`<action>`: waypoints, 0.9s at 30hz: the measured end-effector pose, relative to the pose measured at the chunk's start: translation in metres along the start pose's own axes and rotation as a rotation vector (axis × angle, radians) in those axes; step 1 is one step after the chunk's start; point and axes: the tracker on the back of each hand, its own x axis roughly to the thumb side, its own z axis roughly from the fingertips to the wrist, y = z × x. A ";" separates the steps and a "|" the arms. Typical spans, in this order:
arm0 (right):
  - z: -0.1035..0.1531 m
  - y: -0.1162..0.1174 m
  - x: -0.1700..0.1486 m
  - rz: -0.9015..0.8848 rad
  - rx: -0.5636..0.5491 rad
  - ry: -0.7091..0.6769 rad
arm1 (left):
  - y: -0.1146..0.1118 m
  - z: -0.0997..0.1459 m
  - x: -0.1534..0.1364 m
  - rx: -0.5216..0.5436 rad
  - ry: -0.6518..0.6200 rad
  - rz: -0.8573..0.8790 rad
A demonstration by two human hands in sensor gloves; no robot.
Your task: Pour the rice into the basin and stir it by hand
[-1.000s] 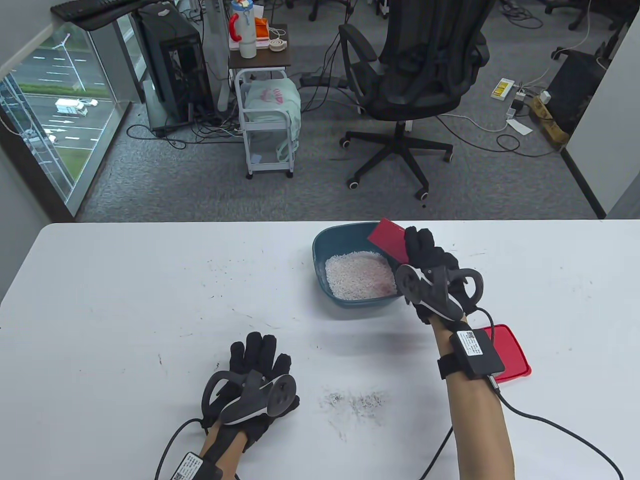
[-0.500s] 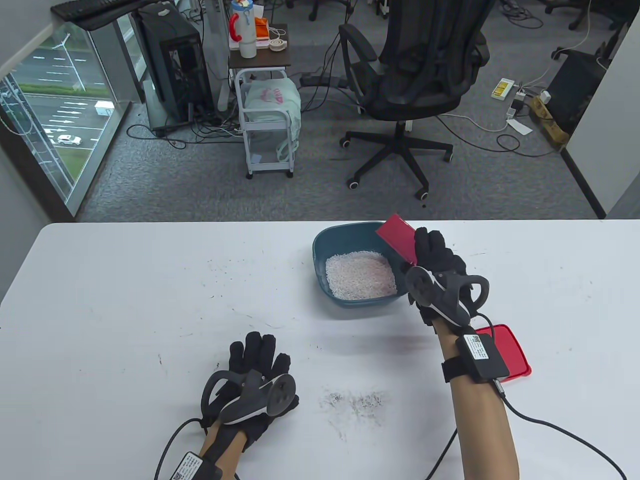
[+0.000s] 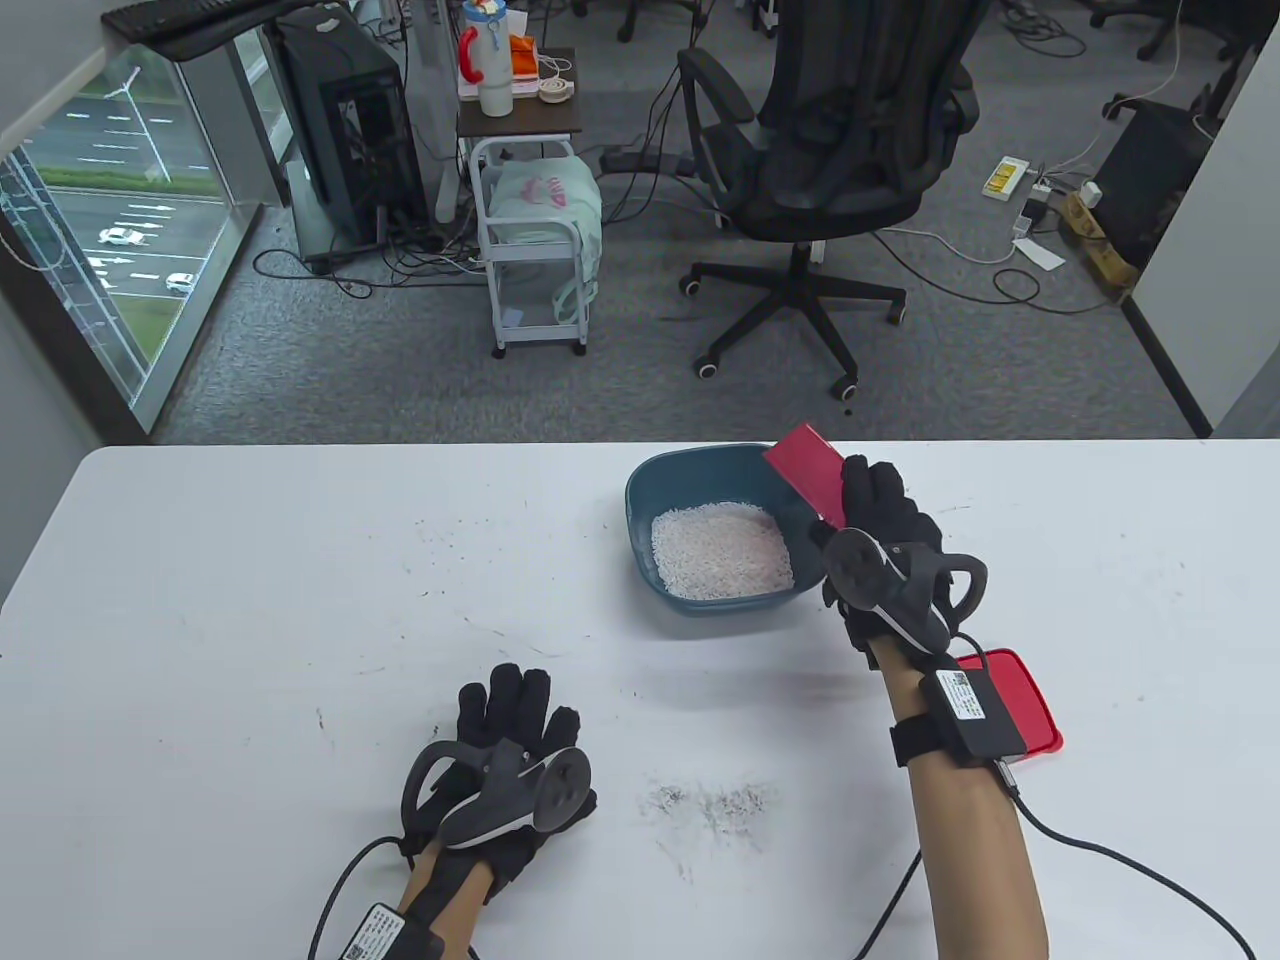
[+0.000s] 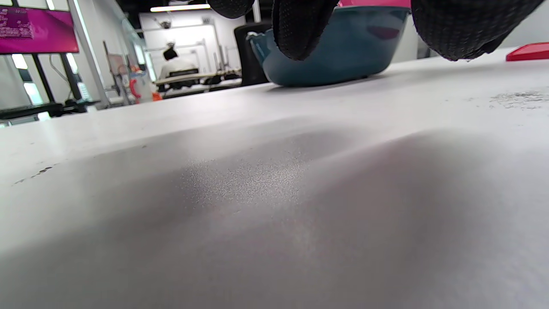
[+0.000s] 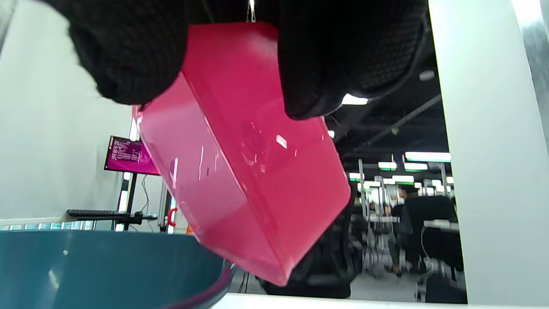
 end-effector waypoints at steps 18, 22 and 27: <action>-0.005 -0.014 -0.041 -0.375 0.068 0.273 | 0.000 0.001 0.000 0.008 -0.001 -0.004; -0.002 -0.005 -0.083 -0.735 0.193 0.526 | 0.000 0.000 -0.001 0.010 0.003 -0.001; 0.013 0.015 -0.123 -0.780 0.340 0.822 | -0.002 0.000 0.000 -0.005 0.005 -0.010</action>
